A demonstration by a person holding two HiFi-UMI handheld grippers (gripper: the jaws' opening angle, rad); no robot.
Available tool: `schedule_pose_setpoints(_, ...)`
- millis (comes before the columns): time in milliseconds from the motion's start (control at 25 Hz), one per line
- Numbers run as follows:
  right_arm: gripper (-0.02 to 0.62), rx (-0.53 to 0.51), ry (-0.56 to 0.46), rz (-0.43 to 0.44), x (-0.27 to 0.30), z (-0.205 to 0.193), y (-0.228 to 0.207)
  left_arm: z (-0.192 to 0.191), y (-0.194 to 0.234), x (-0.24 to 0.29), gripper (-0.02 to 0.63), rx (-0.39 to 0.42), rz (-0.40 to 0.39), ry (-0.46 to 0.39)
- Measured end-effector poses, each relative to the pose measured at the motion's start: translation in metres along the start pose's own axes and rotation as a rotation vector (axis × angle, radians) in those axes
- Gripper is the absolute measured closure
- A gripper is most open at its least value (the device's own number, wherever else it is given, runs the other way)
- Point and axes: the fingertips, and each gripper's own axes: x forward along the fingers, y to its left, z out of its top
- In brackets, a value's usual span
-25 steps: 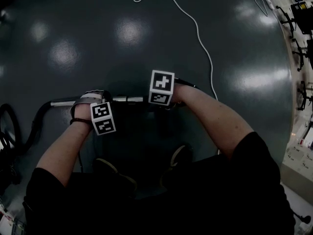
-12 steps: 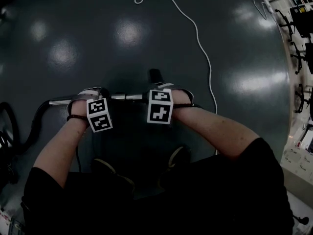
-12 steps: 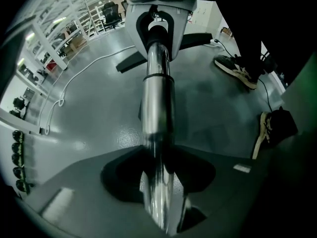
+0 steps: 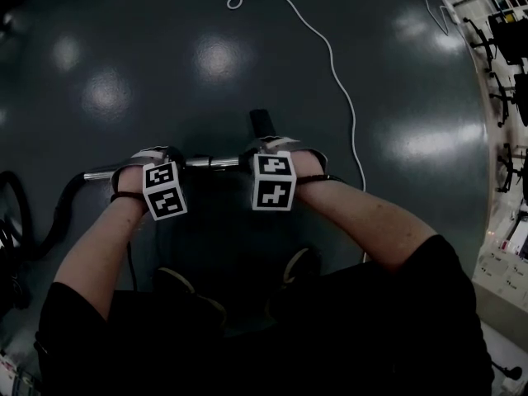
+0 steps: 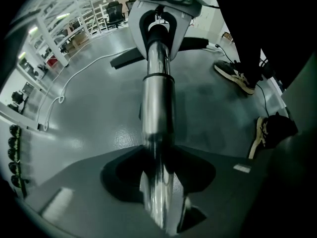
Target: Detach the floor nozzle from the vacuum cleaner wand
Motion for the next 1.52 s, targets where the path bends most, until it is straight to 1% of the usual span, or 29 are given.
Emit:
schedule_pose_setpoints(80,0.448,0.102,-0.034,0.144,-0.005,0.002,0.007,0.001,-0.002,0.0,0.437,0.011,0.001,-0.005)
schedule_pose_setpoints(200,0.446,0.266,-0.018,0.34,-0.01,-0.008,0.016,0.003,-0.003,0.0,0.437,0.031,0.005,-0.011)
schedule_pose_setpoints(280,0.446,0.357,-0.049,0.467,-0.014,-0.007,0.023,0.007,-0.004,0.0,0.437,0.043,0.009,-0.016)
schedule_pose_setpoints(320,0.446,0.39,-0.064,0.514,-0.016,-0.007,0.025,0.009,-0.005,0.0,0.437,0.047,0.009,-0.018)
schedule_pose_setpoints(360,0.446,0.407,-0.076,0.536,-0.018,-0.007,0.026,0.011,-0.005,0.0,0.437,0.048,0.008,-0.021)
schedule_pose_setpoints(400,0.445,0.402,-0.085,0.526,-0.019,-0.008,0.025,0.012,-0.004,0.0,0.437,0.047,0.007,-0.023)
schedule_pose_setpoints(440,0.446,0.374,-0.089,0.485,-0.018,-0.008,0.022,0.013,-0.003,0.0,0.437,0.043,0.007,-0.025)
schedule_pose_setpoints(480,0.446,0.327,-0.091,0.42,-0.018,-0.008,0.018,0.012,-0.002,0.0,0.437,0.038,0.007,-0.027)
schedule_pose_setpoints(560,0.448,0.186,-0.085,0.251,-0.016,-0.005,0.01,0.011,0.0,0.0,0.437,0.023,-0.002,-0.03)
schedule_pose_setpoints(680,0.448,-0.07,-0.02,-0.051,-0.01,-0.011,-0.006,0.009,0.003,-0.001,0.437,-0.009,-0.027,-0.037)
schedule_pose_setpoints(760,0.448,-0.193,0.02,-0.228,-0.01,-0.014,-0.016,0.009,0.004,-0.003,0.437,-0.021,-0.03,-0.042)
schedule_pose_setpoints(800,0.448,-0.231,0.039,-0.289,-0.01,-0.015,-0.02,0.009,0.004,-0.004,0.437,-0.023,-0.03,-0.042)
schedule_pose_setpoints(840,0.449,-0.244,0.051,-0.316,-0.01,-0.016,-0.022,0.009,0.005,-0.003,0.437,-0.023,-0.03,-0.042)
schedule_pose_setpoints(880,0.449,-0.227,0.049,-0.3,-0.007,-0.017,-0.02,0.009,0.004,-0.002,0.437,-0.021,-0.03,-0.041)
schedule_pose_setpoints(920,0.449,-0.18,0.033,-0.245,-0.004,-0.018,-0.015,0.009,0.003,-0.001,0.437,-0.017,-0.031,-0.038)
schedule_pose_setpoints(960,0.451,-0.108,0.003,-0.16,-0.002,-0.018,-0.009,0.008,0.002,0.001,0.437,-0.013,-0.033,-0.035)
schedule_pose_setpoints(1040,0.451,0.063,-0.062,0.041,-0.003,-0.018,0.004,0.008,-0.002,0.004,0.437,0.002,-0.037,-0.032)
schedule_pose_setpoints(1120,0.451,0.209,-0.09,0.219,-0.007,-0.022,0.017,0.011,-0.007,0.006,0.437,0.024,-0.044,-0.031)
schedule_pose_setpoints(1200,0.451,0.318,-0.116,0.358,-0.009,-0.025,0.029,0.013,-0.011,0.007,0.437,0.042,-0.05,-0.039)
schedule_pose_setpoints(1240,0.451,0.337,-0.143,0.397,-0.011,-0.023,0.031,0.014,-0.012,0.008,0.437,0.044,-0.051,-0.046)
schedule_pose_setpoints(1280,0.449,0.332,-0.164,0.408,-0.013,-0.021,0.031,0.015,-0.012,0.009,0.437,0.043,-0.052,-0.052)
schedule_pose_setpoints(1320,0.45,0.305,-0.175,0.392,-0.014,-0.02,0.03,0.016,-0.012,0.009,0.437,0.04,-0.052,-0.056)
schedule_pose_setpoints(1360,0.451,0.256,-0.176,0.352,-0.013,-0.02,0.027,0.017,-0.01,0.009,0.437,0.037,-0.051,-0.059)
schedule_pose_setpoints(1440,0.448,0.116,-0.156,0.222,-0.009,-0.023,0.018,0.016,-0.008,0.01,0.437,0.026,-0.052,-0.068)
schedule_pose_setpoints(1520,0.448,-0.028,-0.114,0.053,-0.002,-0.026,0.009,0.016,-0.007,0.01,0.437,0.007,-0.061,-0.08)
